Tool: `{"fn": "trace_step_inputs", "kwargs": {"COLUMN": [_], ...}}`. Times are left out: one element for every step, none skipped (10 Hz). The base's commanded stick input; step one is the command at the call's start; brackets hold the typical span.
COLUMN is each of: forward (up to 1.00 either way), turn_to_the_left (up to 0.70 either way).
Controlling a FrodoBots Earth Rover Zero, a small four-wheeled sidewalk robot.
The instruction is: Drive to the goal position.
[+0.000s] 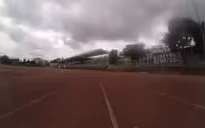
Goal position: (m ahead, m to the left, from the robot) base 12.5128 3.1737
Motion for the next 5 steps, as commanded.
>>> {"fn": "trace_step_inputs", "kwargs": {"forward": [0.7, 0.7, 0.7, 0.7, 0.7], "turn_to_the_left": [0.0, 0.0, 0.0, 0.0, 0.0]}}
